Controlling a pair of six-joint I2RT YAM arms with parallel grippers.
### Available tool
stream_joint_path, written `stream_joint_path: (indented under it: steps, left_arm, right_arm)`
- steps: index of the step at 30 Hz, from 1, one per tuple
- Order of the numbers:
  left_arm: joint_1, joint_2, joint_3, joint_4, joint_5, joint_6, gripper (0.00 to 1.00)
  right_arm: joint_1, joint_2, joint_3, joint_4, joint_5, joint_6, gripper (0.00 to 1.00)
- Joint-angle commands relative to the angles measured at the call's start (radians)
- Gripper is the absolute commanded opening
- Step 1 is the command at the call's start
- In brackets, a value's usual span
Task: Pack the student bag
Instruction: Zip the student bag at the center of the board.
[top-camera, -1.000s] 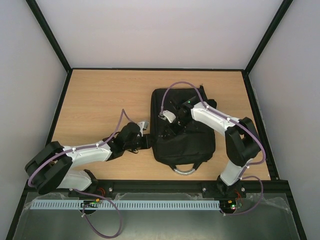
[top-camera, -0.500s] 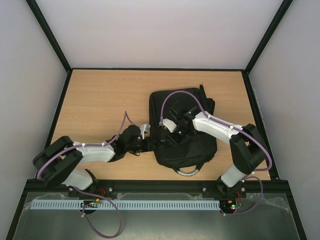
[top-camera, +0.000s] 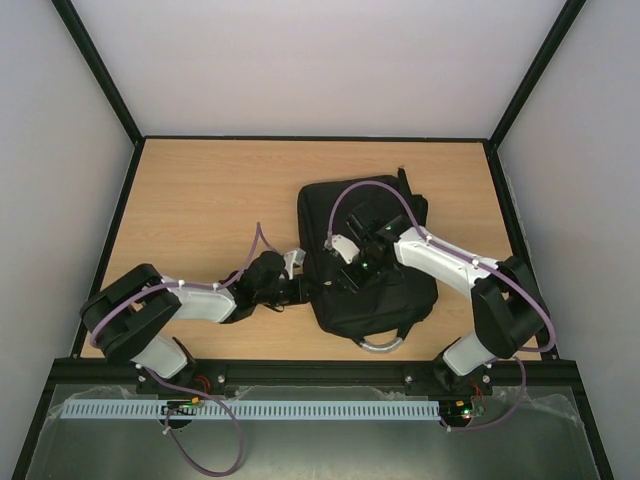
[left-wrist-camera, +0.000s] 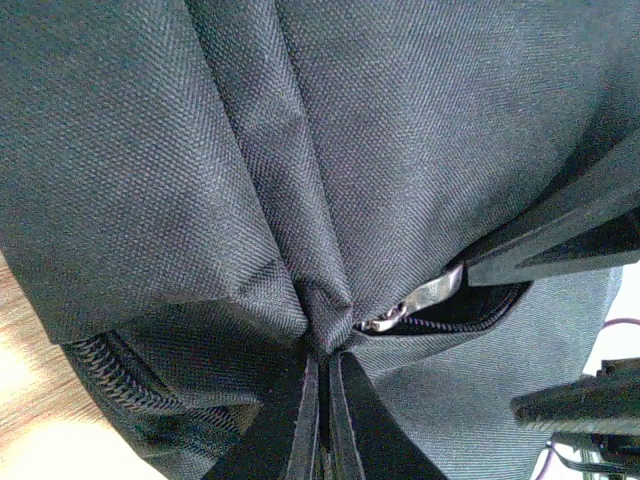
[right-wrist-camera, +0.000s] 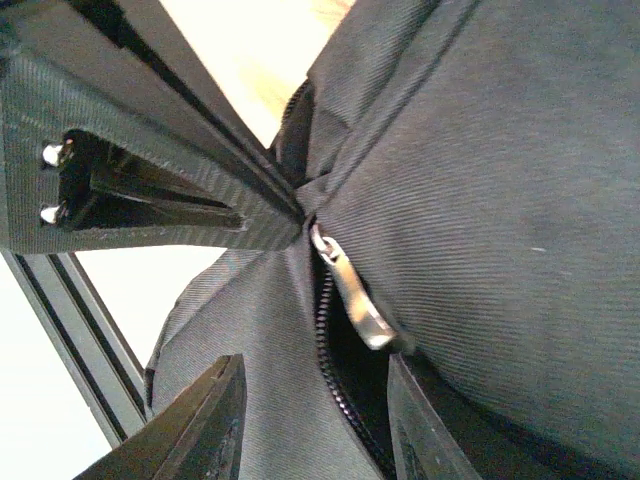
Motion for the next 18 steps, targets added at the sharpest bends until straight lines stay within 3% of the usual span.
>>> stream_joint_path:
  steps: [1, 18]
  left_arm:
    - [-0.01, 0.037, 0.016, 0.038, -0.012, 0.029, 0.02]
    - [-0.039, 0.03, 0.016, 0.041, -0.044, 0.037, 0.02]
  right_arm:
    - [-0.039, -0.004, -0.002, -0.038, -0.004, 0.062, 0.41]
    - [-0.057, 0.124, 0.039, -0.023, -0.096, 0.085, 0.41]
